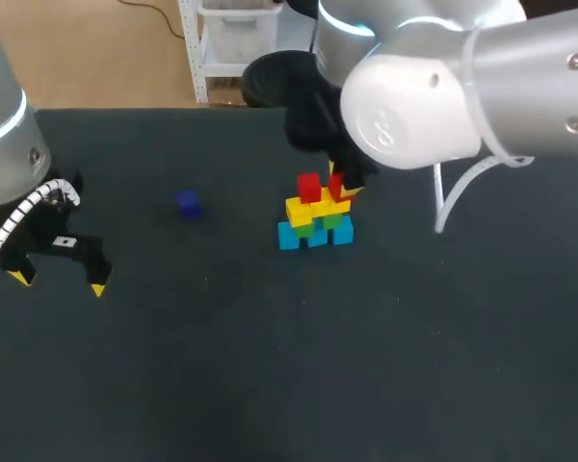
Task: Place the blue cubes, place green cubes on the blue cubes, place the yellow cubes on the green cubes, then place the red cubes on the yellow cubes, and place purple cube on the red cubes.
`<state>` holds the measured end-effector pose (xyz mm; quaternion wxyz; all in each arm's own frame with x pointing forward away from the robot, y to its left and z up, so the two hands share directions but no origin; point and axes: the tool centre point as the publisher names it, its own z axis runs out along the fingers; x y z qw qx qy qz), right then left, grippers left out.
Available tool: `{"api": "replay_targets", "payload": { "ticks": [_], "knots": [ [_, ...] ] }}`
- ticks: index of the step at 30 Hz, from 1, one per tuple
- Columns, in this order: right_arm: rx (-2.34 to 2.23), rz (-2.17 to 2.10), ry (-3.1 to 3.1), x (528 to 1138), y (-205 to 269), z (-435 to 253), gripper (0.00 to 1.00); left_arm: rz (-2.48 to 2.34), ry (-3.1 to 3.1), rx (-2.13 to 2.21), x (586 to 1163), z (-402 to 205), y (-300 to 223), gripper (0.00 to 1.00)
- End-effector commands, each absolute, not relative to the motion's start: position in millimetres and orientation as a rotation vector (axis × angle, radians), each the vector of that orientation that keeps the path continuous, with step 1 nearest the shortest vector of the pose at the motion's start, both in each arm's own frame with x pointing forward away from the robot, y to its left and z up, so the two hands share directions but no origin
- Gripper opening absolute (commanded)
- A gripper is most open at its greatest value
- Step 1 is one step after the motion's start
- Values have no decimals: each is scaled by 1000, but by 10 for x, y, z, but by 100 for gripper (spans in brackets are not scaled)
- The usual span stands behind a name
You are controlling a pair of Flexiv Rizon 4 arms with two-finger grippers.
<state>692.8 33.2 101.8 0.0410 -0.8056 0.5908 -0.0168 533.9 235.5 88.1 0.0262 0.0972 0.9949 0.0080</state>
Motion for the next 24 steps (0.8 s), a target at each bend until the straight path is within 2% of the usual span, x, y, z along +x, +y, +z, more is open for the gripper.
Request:
{"api": "replay_targets", "payload": {
  "ticks": [1,24],
  "knots": [
    [-2471,-38,1810,6966,351,1026,0,24,3077,303,5353,876,2356,100],
    [-2476,15,1802,6999,399,994,0,24,3077,303,5353,876,2356,100]
  ]
}}
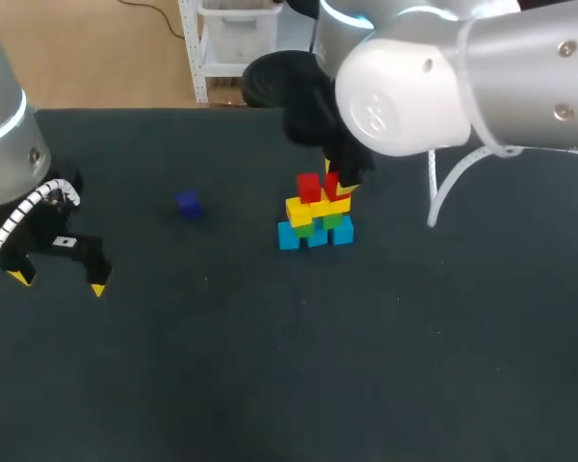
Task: Place the blue cubes, place green cubes on the blue cubes, place the yellow cubes on the green cubes, then place the red cubes on the yellow cubes, and place purple cube on the red cubes.
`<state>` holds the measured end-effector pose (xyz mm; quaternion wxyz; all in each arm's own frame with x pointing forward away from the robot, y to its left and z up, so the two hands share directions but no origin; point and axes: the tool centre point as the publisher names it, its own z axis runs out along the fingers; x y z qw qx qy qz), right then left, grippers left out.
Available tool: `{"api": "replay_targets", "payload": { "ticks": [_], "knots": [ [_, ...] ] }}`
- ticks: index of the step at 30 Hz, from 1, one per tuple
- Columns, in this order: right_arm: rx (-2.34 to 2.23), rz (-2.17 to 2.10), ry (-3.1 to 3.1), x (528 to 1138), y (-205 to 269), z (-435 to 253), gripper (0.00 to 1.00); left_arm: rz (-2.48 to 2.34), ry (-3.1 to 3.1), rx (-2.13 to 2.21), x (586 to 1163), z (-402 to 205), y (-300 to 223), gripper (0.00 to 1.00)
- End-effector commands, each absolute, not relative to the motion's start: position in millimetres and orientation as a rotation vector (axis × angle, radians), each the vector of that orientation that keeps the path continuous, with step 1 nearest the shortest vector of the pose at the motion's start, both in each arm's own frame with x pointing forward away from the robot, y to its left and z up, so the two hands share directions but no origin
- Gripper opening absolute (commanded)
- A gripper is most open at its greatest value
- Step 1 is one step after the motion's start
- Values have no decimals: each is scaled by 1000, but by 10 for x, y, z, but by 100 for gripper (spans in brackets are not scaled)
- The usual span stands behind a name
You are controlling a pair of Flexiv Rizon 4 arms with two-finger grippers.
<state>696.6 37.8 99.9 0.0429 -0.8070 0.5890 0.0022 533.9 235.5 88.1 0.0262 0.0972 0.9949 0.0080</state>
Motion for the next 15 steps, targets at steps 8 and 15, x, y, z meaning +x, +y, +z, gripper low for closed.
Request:
{"api": "replay_targets", "payload": {
  "ticks": [8,15],
  "knots": [
    [-2486,11,1803,7002,412,976,0,24,3077,303,5353,876,2356,100],
    [-2490,5,1809,7007,399,963,0,24,3077,303,5353,876,2356,100]
  ]
}}
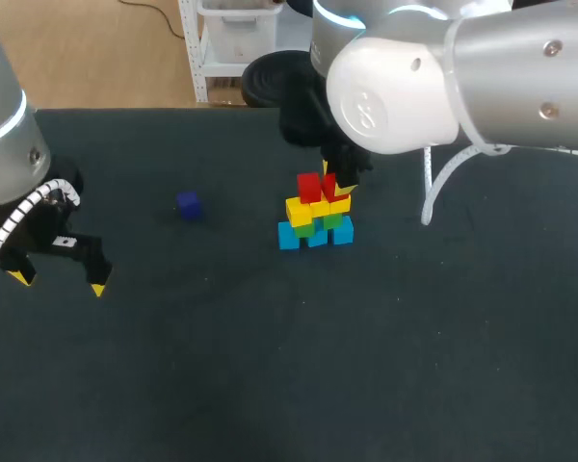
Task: Place the blue cubes, place green cubes on the blue cubes, place the yellow cubes on the green cubes, then place the red cubes on the yellow cubes, and place purple cube on the red cubes.
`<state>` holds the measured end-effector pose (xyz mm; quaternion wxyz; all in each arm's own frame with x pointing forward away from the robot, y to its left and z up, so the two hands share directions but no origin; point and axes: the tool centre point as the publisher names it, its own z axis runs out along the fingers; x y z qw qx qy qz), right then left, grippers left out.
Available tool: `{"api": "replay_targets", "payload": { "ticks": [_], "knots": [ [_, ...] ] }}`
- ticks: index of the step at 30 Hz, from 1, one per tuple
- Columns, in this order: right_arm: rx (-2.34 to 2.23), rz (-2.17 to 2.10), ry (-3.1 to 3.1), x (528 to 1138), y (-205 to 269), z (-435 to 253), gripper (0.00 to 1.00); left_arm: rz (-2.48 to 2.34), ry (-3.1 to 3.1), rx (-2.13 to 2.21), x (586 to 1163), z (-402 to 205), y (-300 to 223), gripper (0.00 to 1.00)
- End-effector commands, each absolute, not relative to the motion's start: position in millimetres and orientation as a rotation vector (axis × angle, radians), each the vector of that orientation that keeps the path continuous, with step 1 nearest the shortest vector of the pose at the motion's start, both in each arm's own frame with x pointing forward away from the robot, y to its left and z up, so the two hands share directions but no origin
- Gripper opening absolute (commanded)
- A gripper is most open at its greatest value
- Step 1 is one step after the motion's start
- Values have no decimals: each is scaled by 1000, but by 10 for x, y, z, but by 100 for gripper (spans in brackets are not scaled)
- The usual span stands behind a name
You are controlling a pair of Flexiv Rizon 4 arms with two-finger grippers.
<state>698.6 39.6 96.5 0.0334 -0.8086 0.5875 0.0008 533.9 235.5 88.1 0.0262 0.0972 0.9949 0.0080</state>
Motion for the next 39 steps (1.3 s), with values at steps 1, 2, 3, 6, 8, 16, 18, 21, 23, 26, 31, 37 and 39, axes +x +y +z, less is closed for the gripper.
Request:
{"api": "replay_targets", "payload": {
  "ticks": [1,2,3,6,8,16,18,21,23,26,31,37,39],
  "knots": [
    [-2489,3,1810,7009,398,964,0,24,3077,303,5353,876,2356,100],
    [-2489,1,1810,7009,398,965,0,24,3077,303,5353,876,2356,100],
    [-2490,-1,1810,7009,398,966,0,24,3077,303,5353,876,2356,100],
    [-2492,-2,1814,7009,393,962,0,24,3077,303,5353,876,2356,100],
    [-2494,-1,1814,7002,393,953,4,24,3077,303,5353,876,2356,100],
    [-2502,-6,1815,6990,401,942,0,24,3077,303,5353,876,2356,100],
    [-2503,-8,1815,6994,406,941,0,24,3077,303,5353,876,2356,100],
    [-2504,-12,1815,7000,411,939,0,24,3077,303,5353,876,2356,100],
    [-2506,-13,1817,7005,412,933,0,24,3077,303,5353,876,2356,100],
    [-2507,-14,1820,7010,410,927,1,24,3077,303,5353,876,2356,100],
    [-2506,-13,1824,7018,408,924,7,24,3077,303,5353,876,2356,100],
    [-2506,-11,1820,7023,417,929,23,24,3077,303,5353,876,2356,100],
    [-2504,-8,1819,7024,419,931,29,24,3077,303,5353,876,2356,100]
  ]
}}
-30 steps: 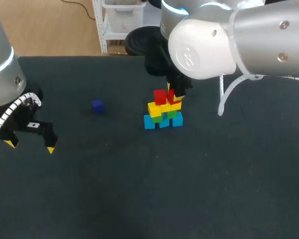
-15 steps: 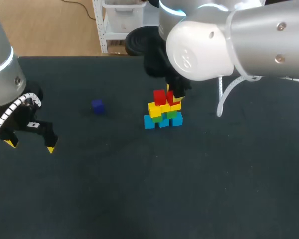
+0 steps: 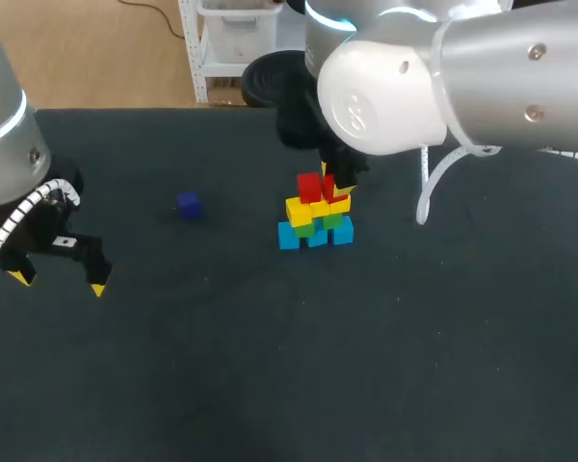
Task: Place the blue cubes, place green cubes on the blue cubes, place the yellow cubes on the green cubes, then place the red cubes on the yellow cubes, and place purple cube on the red cubes.
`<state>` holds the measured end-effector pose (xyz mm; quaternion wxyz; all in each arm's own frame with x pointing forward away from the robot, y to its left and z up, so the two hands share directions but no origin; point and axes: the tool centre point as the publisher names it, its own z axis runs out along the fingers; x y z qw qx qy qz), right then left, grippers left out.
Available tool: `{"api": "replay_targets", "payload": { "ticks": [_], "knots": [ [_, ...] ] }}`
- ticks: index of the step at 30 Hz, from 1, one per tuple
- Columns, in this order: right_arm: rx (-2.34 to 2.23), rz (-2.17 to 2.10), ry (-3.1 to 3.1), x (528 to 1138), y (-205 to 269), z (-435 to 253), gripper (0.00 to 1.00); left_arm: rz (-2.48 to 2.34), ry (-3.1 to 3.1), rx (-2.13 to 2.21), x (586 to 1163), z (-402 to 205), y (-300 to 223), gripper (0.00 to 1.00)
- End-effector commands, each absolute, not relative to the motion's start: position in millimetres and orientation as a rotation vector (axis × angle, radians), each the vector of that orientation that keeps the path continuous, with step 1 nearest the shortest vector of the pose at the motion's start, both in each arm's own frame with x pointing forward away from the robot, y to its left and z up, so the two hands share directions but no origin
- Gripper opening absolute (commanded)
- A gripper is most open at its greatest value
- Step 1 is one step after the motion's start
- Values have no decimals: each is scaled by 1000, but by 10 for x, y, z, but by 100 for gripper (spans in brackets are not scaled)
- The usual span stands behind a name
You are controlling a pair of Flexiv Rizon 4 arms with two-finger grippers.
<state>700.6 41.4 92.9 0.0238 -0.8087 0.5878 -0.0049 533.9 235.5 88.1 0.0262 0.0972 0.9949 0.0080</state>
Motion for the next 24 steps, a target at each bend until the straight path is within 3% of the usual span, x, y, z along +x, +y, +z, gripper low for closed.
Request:
{"api": "replay_targets", "payload": {
  "ticks": [1,5,9,11,24],
  "knots": [
    [-2503,-8,1819,7024,421,936,34,24,3077,303,5353,876,2356,100],
    [-2498,-9,1819,7023,417,948,47,24,3077,303,5353,876,2356,100],
    [-2494,-8,1825,7020,409,947,73,24,3077,303,5353,876,2356,100],
    [-2492,-7,1828,7016,405,947,99,24,3077,303,5353,876,2356,100],
    [-2417,-64,1852,7122,242,1068,100,24,3077,303,5353,876,2356,100]
  ]
}}
